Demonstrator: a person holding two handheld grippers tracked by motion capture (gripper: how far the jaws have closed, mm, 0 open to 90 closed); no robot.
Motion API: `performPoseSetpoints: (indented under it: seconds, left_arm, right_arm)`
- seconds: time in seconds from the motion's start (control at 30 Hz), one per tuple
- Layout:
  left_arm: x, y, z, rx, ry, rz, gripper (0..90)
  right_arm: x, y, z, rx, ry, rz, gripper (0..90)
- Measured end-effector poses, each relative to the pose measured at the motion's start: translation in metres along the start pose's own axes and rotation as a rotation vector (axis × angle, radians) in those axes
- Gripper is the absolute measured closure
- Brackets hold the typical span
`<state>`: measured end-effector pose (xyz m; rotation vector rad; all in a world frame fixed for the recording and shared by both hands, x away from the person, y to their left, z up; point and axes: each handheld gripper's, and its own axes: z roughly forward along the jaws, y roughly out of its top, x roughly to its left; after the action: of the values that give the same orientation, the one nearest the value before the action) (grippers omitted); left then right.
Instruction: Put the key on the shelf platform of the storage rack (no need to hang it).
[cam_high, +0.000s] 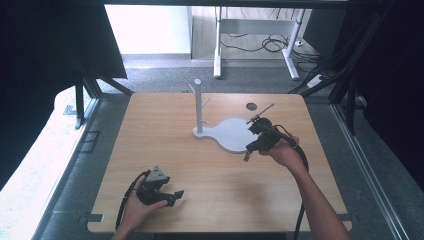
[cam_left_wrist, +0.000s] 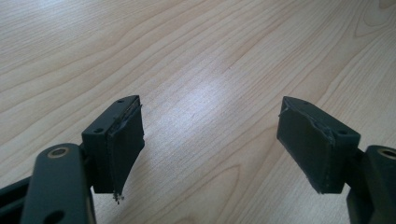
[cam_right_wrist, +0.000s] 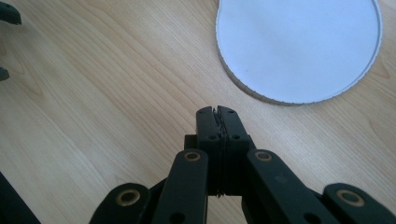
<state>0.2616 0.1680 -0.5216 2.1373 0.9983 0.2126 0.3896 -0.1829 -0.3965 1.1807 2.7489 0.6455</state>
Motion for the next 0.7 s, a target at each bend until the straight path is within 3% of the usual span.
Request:
performPoseSetpoints:
  seconds: [0.7]
  left_arm:
    - [0.002, -0.001, 0.000, 0.004, -0.004, 0.001, 23.1]
  right_arm:
    - [-0.010, 0.021, 0.007, 0.018, -0.008, 0.015, 89.6]
